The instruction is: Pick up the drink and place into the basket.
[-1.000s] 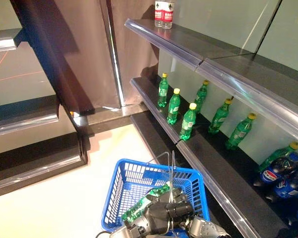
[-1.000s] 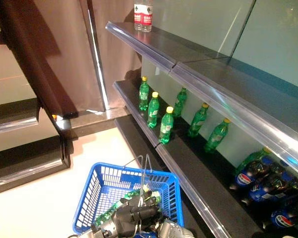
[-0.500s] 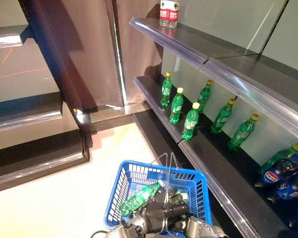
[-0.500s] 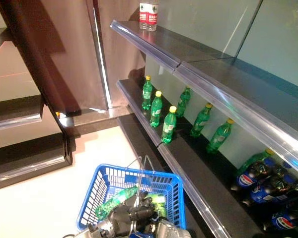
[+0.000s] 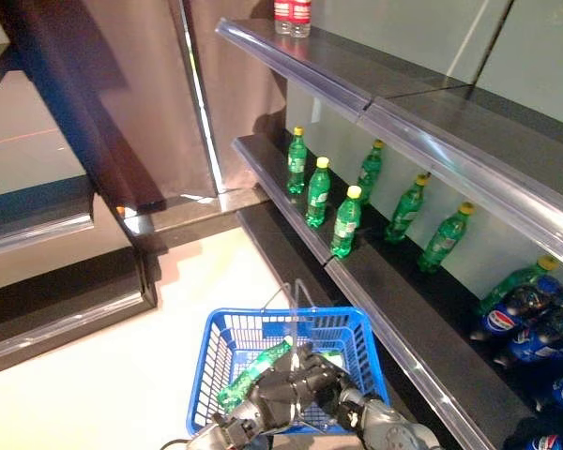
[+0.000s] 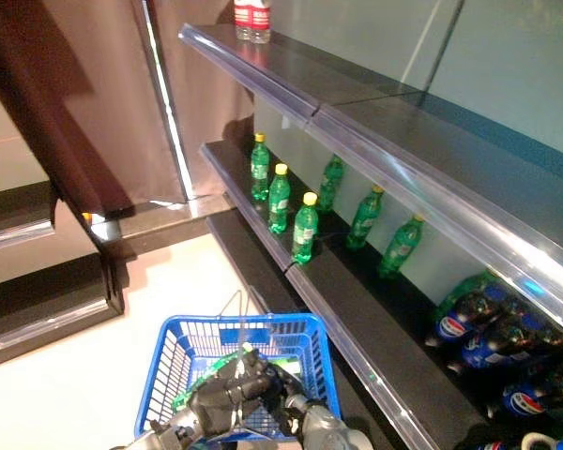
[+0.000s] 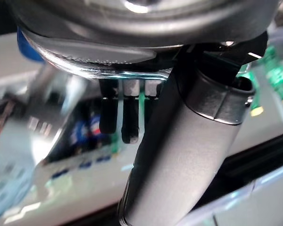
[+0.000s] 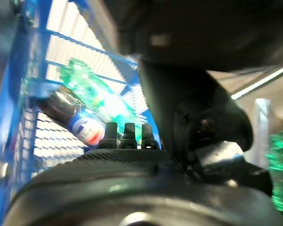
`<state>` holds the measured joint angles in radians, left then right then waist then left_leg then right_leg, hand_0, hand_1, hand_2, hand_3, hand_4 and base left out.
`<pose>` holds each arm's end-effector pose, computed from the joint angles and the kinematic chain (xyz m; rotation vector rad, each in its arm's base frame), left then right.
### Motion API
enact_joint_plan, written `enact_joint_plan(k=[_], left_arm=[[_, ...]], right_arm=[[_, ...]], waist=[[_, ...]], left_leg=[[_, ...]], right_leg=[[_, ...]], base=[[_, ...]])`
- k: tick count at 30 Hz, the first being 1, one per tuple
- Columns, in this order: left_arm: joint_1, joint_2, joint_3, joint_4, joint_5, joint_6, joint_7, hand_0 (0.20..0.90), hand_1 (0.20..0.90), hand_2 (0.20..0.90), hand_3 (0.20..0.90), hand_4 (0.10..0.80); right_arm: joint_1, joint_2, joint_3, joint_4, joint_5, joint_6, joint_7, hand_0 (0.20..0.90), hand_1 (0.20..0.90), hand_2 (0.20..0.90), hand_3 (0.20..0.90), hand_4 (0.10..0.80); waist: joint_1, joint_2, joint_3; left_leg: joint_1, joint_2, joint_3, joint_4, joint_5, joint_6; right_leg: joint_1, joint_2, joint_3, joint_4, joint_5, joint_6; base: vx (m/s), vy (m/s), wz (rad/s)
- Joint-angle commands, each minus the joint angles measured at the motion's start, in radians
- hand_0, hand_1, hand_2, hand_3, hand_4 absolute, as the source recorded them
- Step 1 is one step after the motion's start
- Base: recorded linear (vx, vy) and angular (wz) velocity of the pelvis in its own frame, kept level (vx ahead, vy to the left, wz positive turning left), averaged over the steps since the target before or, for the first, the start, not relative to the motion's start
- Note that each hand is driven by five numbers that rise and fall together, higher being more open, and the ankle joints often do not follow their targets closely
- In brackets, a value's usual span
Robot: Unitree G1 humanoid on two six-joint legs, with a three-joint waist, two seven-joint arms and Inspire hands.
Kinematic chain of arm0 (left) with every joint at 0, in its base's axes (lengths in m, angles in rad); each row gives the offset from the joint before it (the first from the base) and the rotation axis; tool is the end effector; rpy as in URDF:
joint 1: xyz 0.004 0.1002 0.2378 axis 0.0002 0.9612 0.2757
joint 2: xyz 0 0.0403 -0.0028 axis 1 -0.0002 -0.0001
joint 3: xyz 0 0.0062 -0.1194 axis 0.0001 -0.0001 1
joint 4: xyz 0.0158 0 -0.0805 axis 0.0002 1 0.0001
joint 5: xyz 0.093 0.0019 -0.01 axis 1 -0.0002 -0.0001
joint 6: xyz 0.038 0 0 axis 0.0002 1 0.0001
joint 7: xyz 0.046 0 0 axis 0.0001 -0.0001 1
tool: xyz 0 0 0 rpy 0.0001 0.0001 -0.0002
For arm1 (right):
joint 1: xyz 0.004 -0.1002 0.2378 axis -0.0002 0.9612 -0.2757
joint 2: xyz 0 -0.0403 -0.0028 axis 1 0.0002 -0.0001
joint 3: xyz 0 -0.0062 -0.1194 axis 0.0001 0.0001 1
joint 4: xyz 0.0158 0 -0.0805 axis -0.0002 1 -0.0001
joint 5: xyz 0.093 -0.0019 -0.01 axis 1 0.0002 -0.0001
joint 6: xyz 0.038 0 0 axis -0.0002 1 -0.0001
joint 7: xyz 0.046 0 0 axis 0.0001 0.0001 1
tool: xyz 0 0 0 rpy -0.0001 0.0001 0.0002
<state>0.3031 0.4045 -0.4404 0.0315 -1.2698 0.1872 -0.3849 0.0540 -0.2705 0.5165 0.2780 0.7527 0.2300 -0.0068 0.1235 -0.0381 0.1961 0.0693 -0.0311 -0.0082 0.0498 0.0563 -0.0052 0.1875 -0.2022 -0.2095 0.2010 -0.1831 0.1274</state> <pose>0.0951 0.1627 -0.0357 -1.0390 0.5881 -0.5028 0.1427 -0.1294 -0.0514 0.3749 0.7653 0.3354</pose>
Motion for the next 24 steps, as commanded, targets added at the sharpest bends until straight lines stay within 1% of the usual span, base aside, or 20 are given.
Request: enact_joint_plan(k=[1, 8, 11, 13, 14, 18, 24], left_arm=[[-0.080, -0.127, 0.113, -0.336, -0.023, -0.221, -0.129, 0.300, 0.300, 0.300, 0.200, 0.100], [-0.108, -0.137, 0.193, -0.251, 0.019, -0.270, -0.053, 0.300, 0.300, 0.300, 0.200, 0.100], [-0.119, -0.141, 0.213, -0.209, 0.020, -0.283, -0.031, 0.300, 0.300, 0.300, 0.200, 0.100], [-0.123, -0.143, 0.222, -0.186, 0.029, -0.290, -0.033, 0.300, 0.300, 0.300, 0.200, 0.100], [-0.129, -0.148, 0.229, -0.148, 0.031, -0.311, -0.024, 0.300, 0.300, 0.300, 0.200, 0.100], [-0.137, -0.159, 0.253, -0.062, 0.065, -0.346, -0.035, 0.300, 0.300, 0.300, 0.200, 0.100], [-0.131, -0.173, 0.295, 0.059, 0.112, -0.407, -0.064, 0.300, 0.300, 0.300, 0.200, 0.100]], right_arm=[[-0.031, -0.023, -0.072, -0.144, -0.035, -0.110, 0.024, 0.900, 0.900, 0.900, 0.900, 0.800], [-0.005, -0.031, -0.143, -0.219, -0.132, -0.196, 0.025, 0.900, 0.900, 0.900, 0.900, 0.800], [0.011, -0.033, -0.160, -0.244, -0.143, -0.214, 0.035, 0.900, 0.900, 0.900, 0.900, 0.800], [0.017, -0.035, -0.167, -0.245, -0.151, -0.224, 0.044, 0.900, 0.900, 0.900, 0.900, 0.800], [0.028, -0.036, -0.181, -0.253, -0.153, -0.234, 0.063, 0.900, 0.900, 0.900, 0.900, 0.800], [0.054, -0.037, -0.201, -0.242, -0.150, -0.257, 0.100, 0.900, 0.900, 0.900, 0.900, 0.800], [0.104, -0.037, -0.235, -0.164, -0.186, -0.312, 0.104, 0.900, 0.900, 0.900, 0.900, 0.800]], waist=[[0.004, 0.023, -0.089], [-0.031, 0.021, -0.101], [-0.044, 0.020, -0.108], [-0.048, 0.020, -0.110], [-0.059, 0.019, -0.114], [-0.074, 0.017, -0.119], [-0.096, 0.015, -0.123]], left_leg=[[0.026, 0.109, 0.045, 0.093, -0.042, -0.070], [0.033, 0.126, 0.073, 0.034, -0.014, -0.081], [0.035, 0.131, 0.086, 0.009, -0.004, -0.084], [0.034, 0.132, 0.091, 0.001, -0.002, -0.085], [0.032, 0.135, 0.097, -0.016, 0.002, -0.086], [0.031, 0.141, 0.109, -0.051, 0.011, -0.090], [0.026, 0.150, 0.129, -0.069, 0.009, -0.096]], right_leg=[[-0.065, -0.033, -0.014, -0.096, 0.243, 0.026], [-0.071, -0.022, 0.015, -0.137, 0.256, 0.015], [-0.078, -0.018, 0.025, -0.152, 0.264, 0.014], [-0.081, -0.017, 0.028, -0.157, 0.264, 0.013], [-0.087, -0.014, 0.034, -0.167, 0.267, 0.013], [-0.097, -0.007, 0.039, -0.188, 0.271, 0.012], [-0.113, -0.001, 0.047, -0.203, 0.272, 0.011]], base=[[-0.099, -0.047, -0.02], [-0.111, -0.037, -0.11], [-0.116, -0.037, -0.03], [-0.100, -0.029, -0.03], [-0.116, -0.034, -0.03], [-0.130, -0.038, -0.08], [-0.101, -0.025, -0.14]])
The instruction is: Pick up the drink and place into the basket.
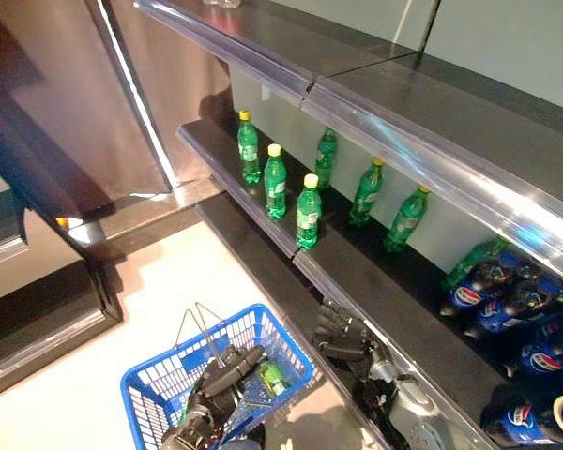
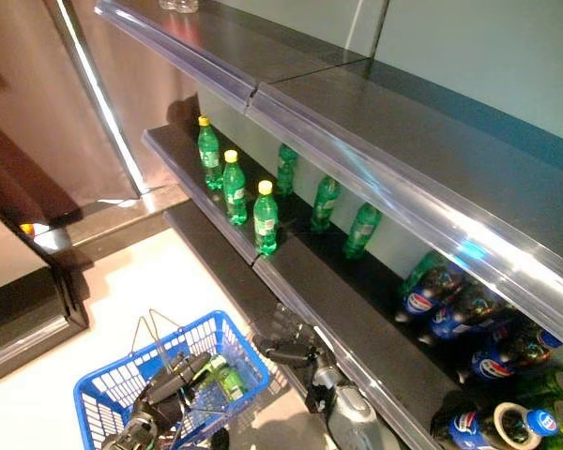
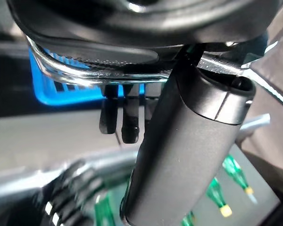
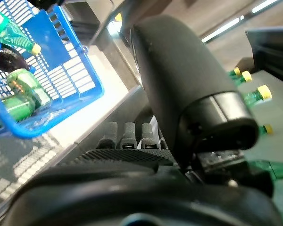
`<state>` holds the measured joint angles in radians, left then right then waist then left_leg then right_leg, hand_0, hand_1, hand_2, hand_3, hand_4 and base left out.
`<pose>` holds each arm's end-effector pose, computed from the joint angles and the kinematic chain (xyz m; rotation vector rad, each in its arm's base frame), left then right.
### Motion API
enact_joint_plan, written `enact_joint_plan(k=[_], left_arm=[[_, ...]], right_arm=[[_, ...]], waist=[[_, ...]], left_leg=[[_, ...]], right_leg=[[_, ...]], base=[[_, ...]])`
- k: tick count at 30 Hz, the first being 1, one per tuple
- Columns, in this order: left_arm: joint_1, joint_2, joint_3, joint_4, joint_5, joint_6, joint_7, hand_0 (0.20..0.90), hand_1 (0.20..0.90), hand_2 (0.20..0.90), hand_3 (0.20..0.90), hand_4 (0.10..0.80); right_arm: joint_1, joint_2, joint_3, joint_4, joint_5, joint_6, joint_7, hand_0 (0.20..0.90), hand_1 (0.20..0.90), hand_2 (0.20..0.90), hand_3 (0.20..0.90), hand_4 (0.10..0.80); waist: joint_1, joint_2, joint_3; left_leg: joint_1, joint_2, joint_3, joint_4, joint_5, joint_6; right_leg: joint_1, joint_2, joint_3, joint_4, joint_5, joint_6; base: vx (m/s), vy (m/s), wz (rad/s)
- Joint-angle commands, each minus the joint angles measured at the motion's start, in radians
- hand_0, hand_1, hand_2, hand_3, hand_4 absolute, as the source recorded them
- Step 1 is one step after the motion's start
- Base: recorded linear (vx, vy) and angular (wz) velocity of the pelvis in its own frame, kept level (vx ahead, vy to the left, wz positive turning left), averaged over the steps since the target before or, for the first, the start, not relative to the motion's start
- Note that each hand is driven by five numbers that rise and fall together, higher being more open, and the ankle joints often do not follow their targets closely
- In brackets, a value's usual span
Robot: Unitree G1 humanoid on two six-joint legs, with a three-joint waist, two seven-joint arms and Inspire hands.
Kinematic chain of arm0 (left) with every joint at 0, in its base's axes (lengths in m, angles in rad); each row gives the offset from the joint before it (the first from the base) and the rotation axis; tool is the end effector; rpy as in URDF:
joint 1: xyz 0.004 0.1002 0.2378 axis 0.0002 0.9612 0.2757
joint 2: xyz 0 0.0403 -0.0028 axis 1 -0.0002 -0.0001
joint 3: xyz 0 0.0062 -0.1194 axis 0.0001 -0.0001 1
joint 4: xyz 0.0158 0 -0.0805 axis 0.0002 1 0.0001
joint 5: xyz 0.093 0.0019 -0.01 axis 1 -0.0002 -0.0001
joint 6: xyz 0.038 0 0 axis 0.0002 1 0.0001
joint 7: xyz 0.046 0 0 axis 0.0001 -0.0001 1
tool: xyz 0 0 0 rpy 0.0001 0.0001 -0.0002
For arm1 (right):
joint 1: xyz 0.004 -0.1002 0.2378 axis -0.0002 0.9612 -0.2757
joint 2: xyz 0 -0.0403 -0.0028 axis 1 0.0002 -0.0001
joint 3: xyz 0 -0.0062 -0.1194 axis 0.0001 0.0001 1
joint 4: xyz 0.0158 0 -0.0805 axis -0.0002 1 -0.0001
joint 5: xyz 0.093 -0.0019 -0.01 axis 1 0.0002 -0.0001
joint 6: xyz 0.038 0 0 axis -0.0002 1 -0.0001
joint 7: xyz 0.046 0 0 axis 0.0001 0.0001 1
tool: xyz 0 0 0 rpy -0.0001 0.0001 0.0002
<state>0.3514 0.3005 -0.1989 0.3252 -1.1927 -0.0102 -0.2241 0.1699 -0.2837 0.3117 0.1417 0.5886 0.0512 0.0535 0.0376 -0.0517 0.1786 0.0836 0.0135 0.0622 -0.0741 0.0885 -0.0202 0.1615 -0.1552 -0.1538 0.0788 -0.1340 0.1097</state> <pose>0.0740 0.2054 -0.0691 -0.9164 0.5476 0.1154 0.1394 -0.1650 -0.0325 0.3133 0.4573 0.2147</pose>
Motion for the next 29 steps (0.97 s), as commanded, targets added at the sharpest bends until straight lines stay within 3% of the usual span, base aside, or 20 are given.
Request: enact_joint_plan(k=[1, 9, 18, 29], left_arm=[[-0.176, -0.073, 0.057, -0.218, 0.048, -0.221, -0.227, 0.300, 0.300, 0.300, 0.200, 0.100], [-0.192, -0.104, 0.089, -0.055, 0.051, -0.283, -0.222, 0.300, 0.300, 0.300, 0.200, 0.100], [-0.198, -0.121, 0.096, 0.069, 0.078, -0.306, -0.225, 0.300, 0.300, 0.300, 0.200, 0.100], [-0.204, -0.120, 0.088, 0.104, 0.077, -0.310, -0.239, 0.300, 0.300, 0.300, 0.200, 0.100]], right_arm=[[-0.004, -0.022, -0.035, -0.016, -0.039, -0.152, 0.036, 0.900, 0.900, 0.900, 0.900, 0.800], [0.020, 0.000, -0.043, 0.091, -0.158, -0.283, -0.109, 0.900, 0.900, 0.900, 0.900, 0.800], [0.026, 0.022, -0.041, 0.185, -0.155, -0.311, -0.124, 0.900, 0.900, 0.900, 0.900, 0.800], [0.025, 0.040, -0.034, 0.205, -0.145, -0.316, -0.141, 0.900, 0.900, 0.900, 0.900, 0.800]], waist=[[-0.013, 0.029, -0.105], [-0.034, 0.038, -0.105], [-0.039, 0.039, -0.095], [-0.036, 0.039, -0.097]], left_leg=[[0.010, 0.106, 0.061, 0.054, -0.024, -0.081], [0.009, 0.107, 0.068, 0.024, -0.025, -0.084], [0.005, 0.103, 0.066, 0.022, -0.033, -0.083], [0.007, 0.100, 0.060, 0.018, -0.037, -0.083]], right_leg=[[-0.089, -0.048, -0.006, -0.083, 0.224, 0.029], [-0.102, -0.047, 0.008, -0.108, 0.235, 0.035], [-0.105, -0.051, 0.006, -0.110, 0.234, 0.039], [-0.101, -0.057, -0.001, -0.114, 0.235, 0.043]], base=[[-0.076, -0.016, -0.03], [-0.064, 0.002, -0.09], [-0.025, -0.003, -0.04], [0.000, 0.000, 0.00]])
